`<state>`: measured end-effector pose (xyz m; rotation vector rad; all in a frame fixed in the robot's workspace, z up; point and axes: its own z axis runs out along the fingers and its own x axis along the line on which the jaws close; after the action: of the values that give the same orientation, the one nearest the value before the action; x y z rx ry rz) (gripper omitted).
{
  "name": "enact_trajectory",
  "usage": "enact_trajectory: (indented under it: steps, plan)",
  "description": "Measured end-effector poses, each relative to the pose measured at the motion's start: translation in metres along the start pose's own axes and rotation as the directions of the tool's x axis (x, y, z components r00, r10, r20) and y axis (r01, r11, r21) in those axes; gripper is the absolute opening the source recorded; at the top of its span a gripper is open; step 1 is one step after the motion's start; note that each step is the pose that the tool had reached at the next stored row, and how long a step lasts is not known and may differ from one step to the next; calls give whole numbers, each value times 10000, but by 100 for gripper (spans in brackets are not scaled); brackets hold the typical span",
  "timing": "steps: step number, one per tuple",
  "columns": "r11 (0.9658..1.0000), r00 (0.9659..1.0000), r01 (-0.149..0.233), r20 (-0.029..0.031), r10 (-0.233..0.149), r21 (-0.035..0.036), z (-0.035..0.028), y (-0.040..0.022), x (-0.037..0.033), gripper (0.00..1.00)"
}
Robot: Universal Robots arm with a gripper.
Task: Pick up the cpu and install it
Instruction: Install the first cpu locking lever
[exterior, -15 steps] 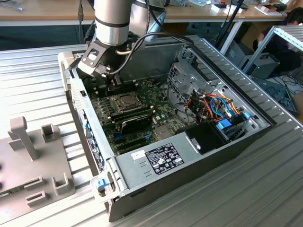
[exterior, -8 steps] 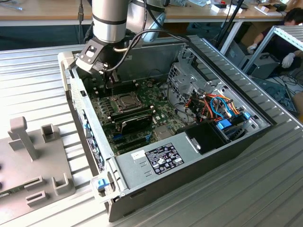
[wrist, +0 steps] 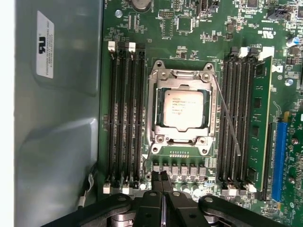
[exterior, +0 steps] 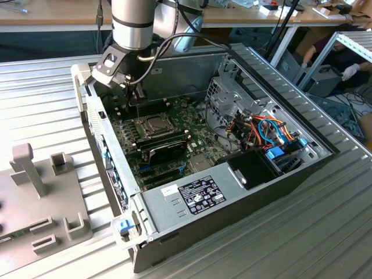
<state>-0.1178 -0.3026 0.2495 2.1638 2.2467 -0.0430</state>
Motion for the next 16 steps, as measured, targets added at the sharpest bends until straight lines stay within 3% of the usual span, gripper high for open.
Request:
enact_trajectory:
  steps: [9,16]
  plan:
    - [10000,10000,-1,20,1,-1,3,2,39,11]
    - [10000,10000,0,53,0,1,6,-3,-72,11]
